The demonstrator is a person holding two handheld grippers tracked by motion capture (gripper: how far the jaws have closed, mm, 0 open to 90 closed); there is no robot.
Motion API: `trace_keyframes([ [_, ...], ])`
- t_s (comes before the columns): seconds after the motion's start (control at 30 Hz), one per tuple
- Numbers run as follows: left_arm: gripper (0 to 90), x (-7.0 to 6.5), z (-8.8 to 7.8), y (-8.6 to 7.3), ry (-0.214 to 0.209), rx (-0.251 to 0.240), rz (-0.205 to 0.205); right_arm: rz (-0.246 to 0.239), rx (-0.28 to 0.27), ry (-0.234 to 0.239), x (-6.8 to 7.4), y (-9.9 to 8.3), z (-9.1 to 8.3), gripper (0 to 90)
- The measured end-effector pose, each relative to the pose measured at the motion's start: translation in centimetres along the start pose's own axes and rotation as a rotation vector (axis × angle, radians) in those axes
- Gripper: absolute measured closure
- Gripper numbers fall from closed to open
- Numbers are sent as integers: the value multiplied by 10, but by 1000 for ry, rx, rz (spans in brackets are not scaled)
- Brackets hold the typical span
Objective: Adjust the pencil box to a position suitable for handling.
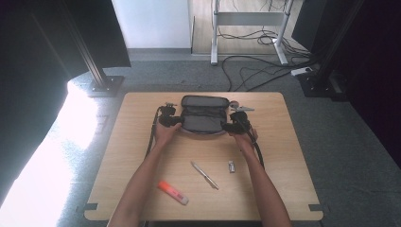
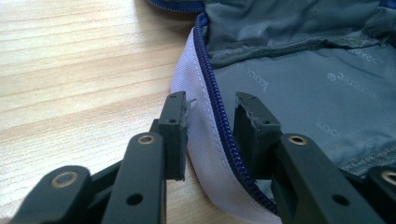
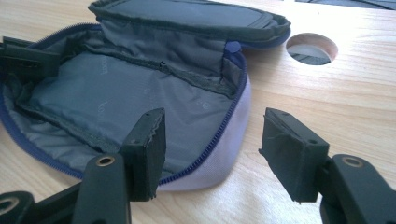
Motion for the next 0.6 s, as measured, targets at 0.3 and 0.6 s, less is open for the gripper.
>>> trace_keyframes([
  [0.3, 684, -1, 0, 0, 9, 1, 3, -16, 34, -36, 5, -1, 17, 456],
  [0.6, 712, 1, 1, 0, 12, 6, 10, 4, 77, -22, 0, -9, 29, 575],
])
Point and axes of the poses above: each handheld gripper's, and its own axes: z roughly forward along the jaws, y roughly out of its top, x roughly to its left, the point moved 2 cm from there along z, roughly forward along the jaws, and after that the axes turned 6 degrees about -y, right-handed, at the moved point
